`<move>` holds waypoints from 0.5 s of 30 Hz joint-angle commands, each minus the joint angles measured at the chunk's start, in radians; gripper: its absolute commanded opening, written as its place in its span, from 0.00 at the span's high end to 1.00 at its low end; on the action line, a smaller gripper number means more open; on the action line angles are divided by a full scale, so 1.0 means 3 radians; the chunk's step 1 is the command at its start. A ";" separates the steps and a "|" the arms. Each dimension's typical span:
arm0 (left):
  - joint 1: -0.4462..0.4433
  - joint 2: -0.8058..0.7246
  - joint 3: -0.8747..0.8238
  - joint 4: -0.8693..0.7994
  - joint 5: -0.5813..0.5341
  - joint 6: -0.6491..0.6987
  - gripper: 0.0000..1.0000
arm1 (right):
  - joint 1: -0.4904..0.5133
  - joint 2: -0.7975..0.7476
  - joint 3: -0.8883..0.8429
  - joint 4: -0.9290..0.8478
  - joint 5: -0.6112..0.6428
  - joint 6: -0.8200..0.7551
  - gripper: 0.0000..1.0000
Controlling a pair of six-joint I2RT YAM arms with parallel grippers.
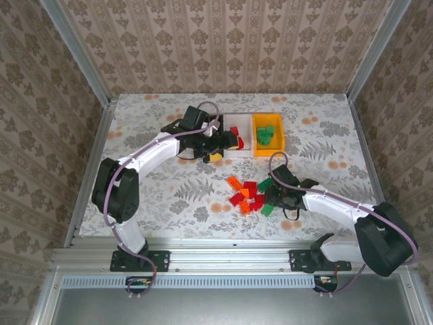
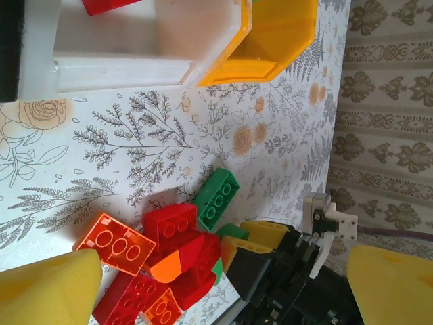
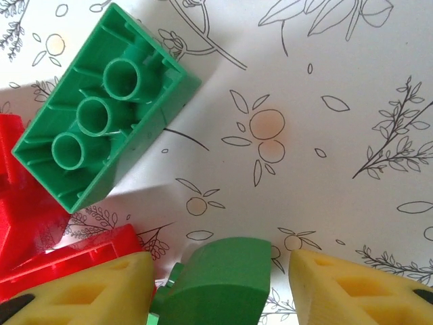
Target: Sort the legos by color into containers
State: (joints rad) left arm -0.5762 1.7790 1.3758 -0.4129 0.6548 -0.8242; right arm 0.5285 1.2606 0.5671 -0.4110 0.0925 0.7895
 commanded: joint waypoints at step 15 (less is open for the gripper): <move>-0.0004 0.0012 0.0047 -0.0057 -0.0006 0.0007 0.05 | 0.0015 -0.0157 0.0109 -0.0127 0.0336 -0.0144 0.67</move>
State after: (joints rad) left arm -0.5762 1.7790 1.3758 -0.4156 0.6548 -0.8238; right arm 0.5285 1.2564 0.5610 -0.3992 0.1230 0.7773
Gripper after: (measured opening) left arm 0.948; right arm 0.341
